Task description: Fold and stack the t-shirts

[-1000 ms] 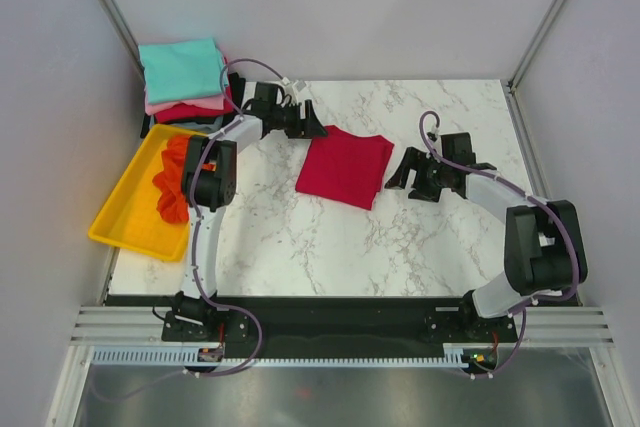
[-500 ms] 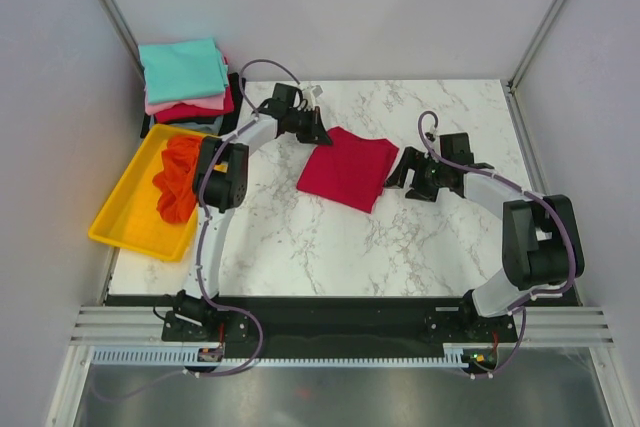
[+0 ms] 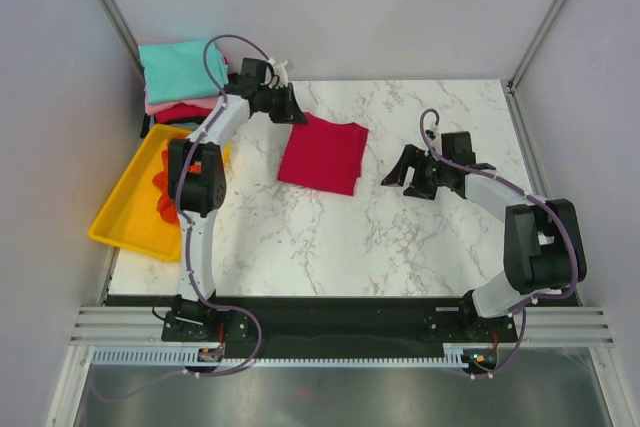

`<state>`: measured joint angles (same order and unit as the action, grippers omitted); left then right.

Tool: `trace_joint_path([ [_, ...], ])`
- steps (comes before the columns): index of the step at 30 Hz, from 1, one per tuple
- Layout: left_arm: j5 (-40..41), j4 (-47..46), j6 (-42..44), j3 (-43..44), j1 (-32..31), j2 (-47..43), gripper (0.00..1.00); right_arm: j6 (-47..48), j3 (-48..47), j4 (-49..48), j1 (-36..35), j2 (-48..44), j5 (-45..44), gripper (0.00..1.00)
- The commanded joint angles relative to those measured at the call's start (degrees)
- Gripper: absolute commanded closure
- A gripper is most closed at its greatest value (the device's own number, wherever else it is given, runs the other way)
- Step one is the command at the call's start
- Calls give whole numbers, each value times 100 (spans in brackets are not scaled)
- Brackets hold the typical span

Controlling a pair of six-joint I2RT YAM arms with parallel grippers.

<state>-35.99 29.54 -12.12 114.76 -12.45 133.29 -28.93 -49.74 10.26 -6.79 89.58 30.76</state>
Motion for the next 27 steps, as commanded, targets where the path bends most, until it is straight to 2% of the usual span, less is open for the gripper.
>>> trace_joint_path([
  [1,215,570,604,521,321,-734,98,-34,34,-218,2,-221,211,10],
  [10,575,764,834,837,875,-1112,98,-131,96,-376,11,-292,404,10],
  [23,1366,957,1203,2462,1192,-937,98,-254,192,-534,11,-327,527,10],
  [26,1428,799,1203,2577,1236,-963,98,-289,192,-569,2,-319,553,10],
  [27,1445,695,1194,2578,1436,-963,98,-280,192,-578,2,-318,571,10],
])
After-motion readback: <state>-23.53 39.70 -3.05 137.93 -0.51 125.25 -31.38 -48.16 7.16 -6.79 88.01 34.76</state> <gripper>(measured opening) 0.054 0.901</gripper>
